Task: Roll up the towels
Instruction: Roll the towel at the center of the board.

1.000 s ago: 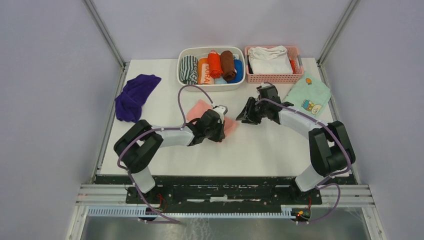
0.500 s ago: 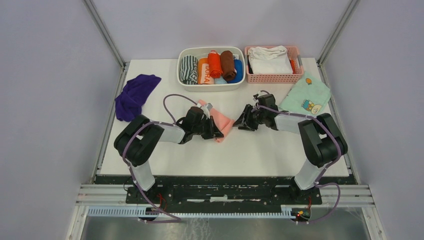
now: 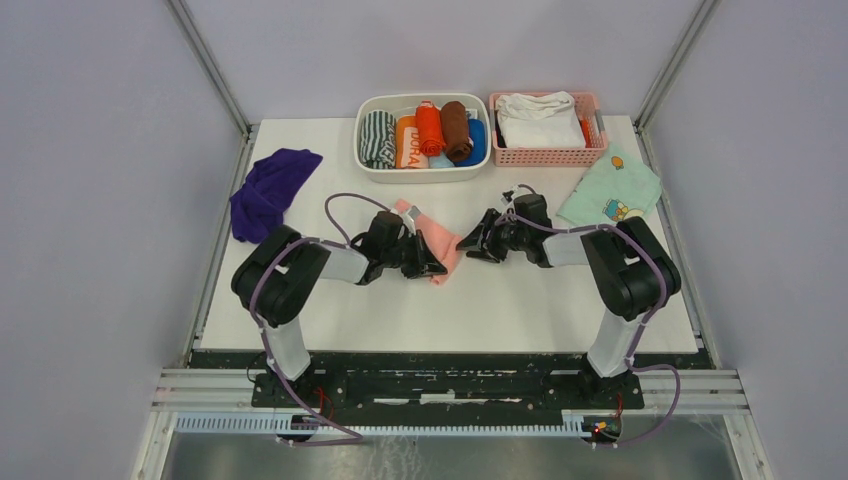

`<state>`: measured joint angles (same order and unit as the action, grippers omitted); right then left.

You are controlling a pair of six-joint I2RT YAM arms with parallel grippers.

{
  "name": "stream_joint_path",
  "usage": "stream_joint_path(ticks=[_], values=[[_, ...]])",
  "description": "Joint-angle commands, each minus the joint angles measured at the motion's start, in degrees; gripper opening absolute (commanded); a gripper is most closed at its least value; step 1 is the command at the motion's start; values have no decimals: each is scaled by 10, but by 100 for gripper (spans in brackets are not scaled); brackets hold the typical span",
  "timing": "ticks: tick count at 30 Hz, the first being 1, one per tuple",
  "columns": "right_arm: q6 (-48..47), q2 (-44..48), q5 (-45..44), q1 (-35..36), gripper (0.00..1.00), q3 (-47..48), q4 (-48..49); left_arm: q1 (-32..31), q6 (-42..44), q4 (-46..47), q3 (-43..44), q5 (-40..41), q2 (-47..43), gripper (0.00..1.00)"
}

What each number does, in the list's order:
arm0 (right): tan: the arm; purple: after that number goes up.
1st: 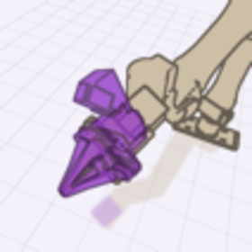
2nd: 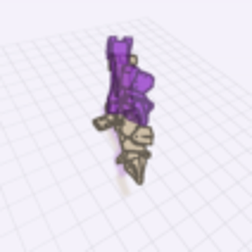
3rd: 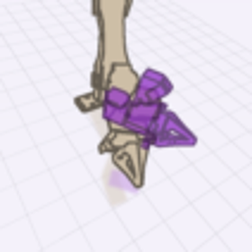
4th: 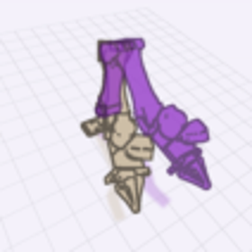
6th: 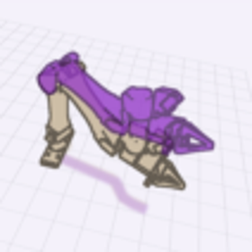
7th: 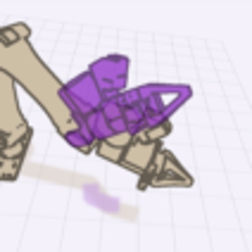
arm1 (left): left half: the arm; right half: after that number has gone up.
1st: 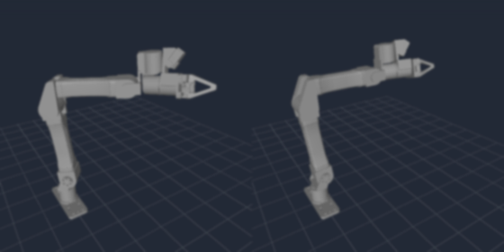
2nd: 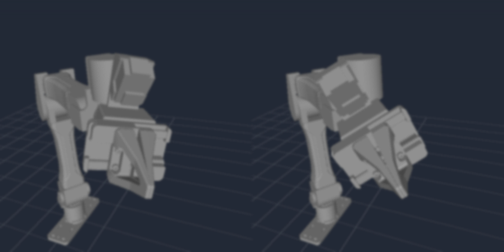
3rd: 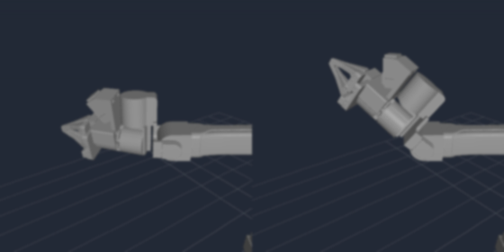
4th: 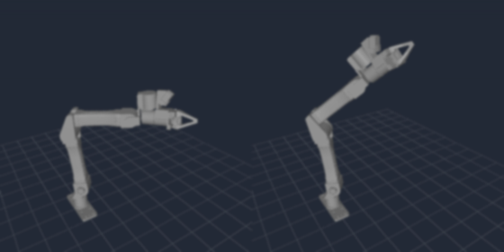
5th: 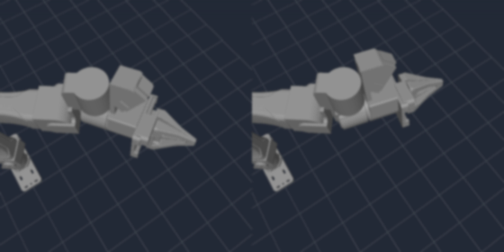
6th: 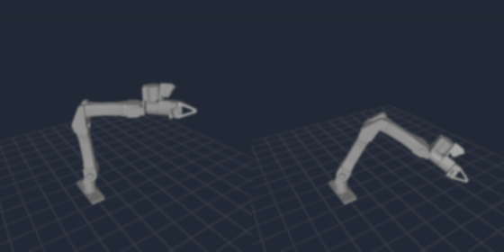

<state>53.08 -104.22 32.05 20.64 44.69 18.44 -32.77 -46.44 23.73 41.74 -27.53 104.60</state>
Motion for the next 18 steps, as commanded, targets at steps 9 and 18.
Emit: stream_joint_path(ticks=[9,18], values=[[69,-14,29,3,55,-56,205,14,-37,-72,18,20,25,3],[77,-52,16,4,55,-53,229,16,-40,-88,31,19,33,4]])
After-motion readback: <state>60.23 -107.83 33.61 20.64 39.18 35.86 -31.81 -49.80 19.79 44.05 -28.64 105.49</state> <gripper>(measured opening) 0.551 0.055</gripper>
